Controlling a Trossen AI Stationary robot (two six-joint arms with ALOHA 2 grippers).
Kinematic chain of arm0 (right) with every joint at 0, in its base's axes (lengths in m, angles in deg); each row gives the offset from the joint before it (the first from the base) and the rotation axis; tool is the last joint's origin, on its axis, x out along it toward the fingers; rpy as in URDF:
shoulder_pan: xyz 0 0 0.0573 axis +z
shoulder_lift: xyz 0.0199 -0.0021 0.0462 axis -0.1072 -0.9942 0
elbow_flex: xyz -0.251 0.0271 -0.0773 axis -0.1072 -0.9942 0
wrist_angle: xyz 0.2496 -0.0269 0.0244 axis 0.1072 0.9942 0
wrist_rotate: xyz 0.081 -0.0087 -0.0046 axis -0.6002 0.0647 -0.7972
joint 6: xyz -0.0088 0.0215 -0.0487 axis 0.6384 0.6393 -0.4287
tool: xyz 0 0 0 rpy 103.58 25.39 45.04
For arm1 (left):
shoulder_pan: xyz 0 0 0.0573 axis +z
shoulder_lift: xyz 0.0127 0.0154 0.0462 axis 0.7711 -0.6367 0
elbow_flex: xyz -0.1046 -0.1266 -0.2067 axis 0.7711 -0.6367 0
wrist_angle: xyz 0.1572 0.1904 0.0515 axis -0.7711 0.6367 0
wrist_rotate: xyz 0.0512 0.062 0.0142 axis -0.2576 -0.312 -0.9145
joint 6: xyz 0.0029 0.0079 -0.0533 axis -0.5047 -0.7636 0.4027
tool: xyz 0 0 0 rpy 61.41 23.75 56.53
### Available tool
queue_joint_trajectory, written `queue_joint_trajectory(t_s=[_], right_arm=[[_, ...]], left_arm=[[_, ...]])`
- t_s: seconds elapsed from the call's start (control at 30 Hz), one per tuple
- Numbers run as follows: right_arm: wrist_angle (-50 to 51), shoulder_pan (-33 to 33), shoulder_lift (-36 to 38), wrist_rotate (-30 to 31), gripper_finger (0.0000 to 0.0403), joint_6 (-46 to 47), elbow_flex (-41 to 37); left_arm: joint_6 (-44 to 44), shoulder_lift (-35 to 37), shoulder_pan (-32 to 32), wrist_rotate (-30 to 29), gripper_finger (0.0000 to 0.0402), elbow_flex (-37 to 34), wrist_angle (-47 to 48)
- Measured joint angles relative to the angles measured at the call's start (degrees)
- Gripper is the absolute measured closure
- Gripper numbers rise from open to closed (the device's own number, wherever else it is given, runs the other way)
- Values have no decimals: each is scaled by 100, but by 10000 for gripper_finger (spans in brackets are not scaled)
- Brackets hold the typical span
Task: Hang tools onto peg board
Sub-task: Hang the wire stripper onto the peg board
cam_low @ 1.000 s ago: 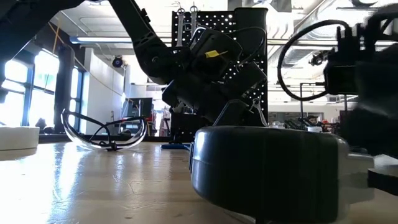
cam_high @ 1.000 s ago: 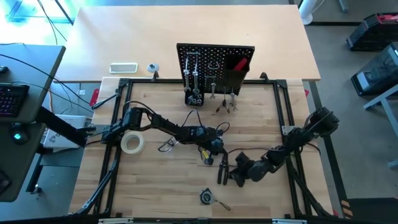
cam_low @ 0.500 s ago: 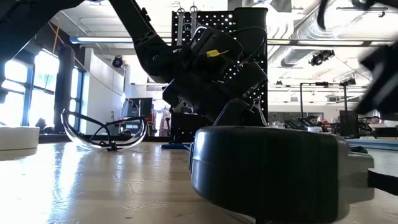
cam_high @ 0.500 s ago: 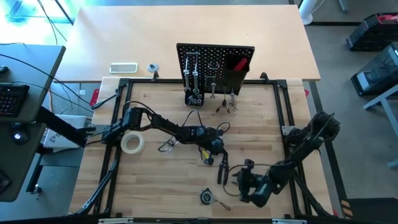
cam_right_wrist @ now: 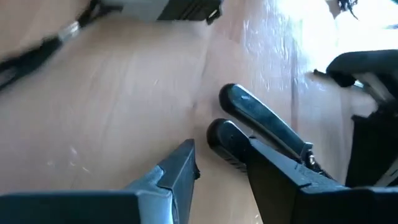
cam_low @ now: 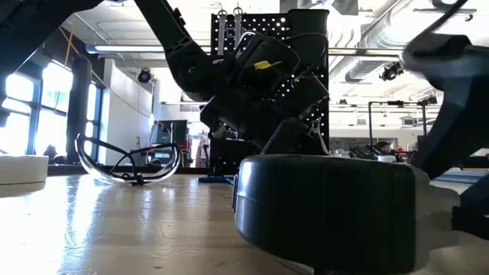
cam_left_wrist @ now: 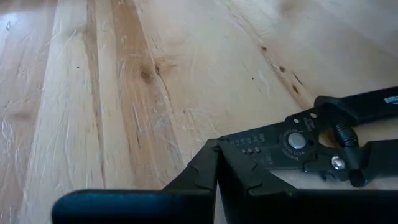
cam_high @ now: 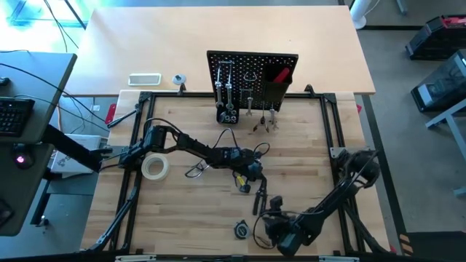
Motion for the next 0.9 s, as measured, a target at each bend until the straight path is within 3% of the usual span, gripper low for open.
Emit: queue_joint_trajectory(t_s=[0.3, 0.67, 0.9], right_arm=[[-6, -23, -201, 961, 269, -788, 86], [-136, -449, -188, 1257, 269, -507, -235], [-128, -434, -195, 1016, 269, -507, -239]], left_arm=[[93, 4, 0, 0, 401, -4, 9], [233, 4, -14, -10, 401, -4, 9], [243, 4, -37, -28, 401, -4, 8]])
